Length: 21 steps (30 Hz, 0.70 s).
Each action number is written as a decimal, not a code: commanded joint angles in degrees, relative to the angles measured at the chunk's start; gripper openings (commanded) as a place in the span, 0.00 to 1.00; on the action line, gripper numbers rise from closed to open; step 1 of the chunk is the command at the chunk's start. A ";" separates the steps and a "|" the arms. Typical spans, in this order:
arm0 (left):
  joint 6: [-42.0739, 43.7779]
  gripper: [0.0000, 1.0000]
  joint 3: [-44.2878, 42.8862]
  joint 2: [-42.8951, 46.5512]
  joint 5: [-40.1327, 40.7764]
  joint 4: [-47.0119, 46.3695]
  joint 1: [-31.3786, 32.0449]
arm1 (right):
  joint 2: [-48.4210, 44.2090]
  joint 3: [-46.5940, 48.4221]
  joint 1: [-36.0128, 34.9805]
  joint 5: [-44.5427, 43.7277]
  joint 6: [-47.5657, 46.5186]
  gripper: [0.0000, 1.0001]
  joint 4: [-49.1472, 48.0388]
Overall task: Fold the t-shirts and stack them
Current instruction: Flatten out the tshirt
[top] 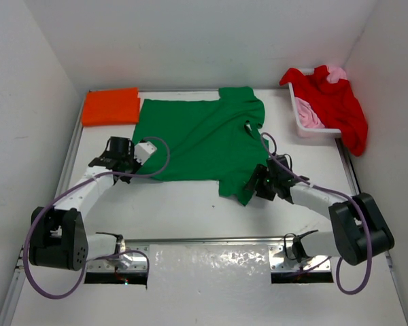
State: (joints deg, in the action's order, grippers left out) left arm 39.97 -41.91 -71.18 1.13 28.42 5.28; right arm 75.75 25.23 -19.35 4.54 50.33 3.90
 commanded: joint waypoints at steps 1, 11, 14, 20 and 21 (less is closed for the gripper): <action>-0.68 0.00 0.16 1.22 -0.86 -1.88 0.26 | 5.19 -1.86 -1.38 -2.16 3.64 0.60 -3.02; -0.50 0.00 -0.10 1.65 -0.42 -1.36 0.26 | 6.98 -1.85 -1.48 -4.35 6.54 0.00 -4.08; -0.07 0.00 -0.19 2.18 0.19 0.13 0.26 | 0.66 -3.35 -0.34 -6.02 4.27 0.00 0.56; 4.14 0.00 0.77 7.53 0.99 8.29 0.26 | -16.55 -6.95 -0.33 -5.95 -1.63 0.00 11.36; 5.11 0.00 1.30 10.07 0.46 9.53 0.26 | -19.03 -8.34 -0.33 -5.94 -2.07 0.00 13.04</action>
State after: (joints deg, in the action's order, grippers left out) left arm 41.71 -41.65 -66.70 1.69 32.67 5.28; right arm 63.77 18.59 -19.68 0.14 52.14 8.69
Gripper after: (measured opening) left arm 0.007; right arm 0.002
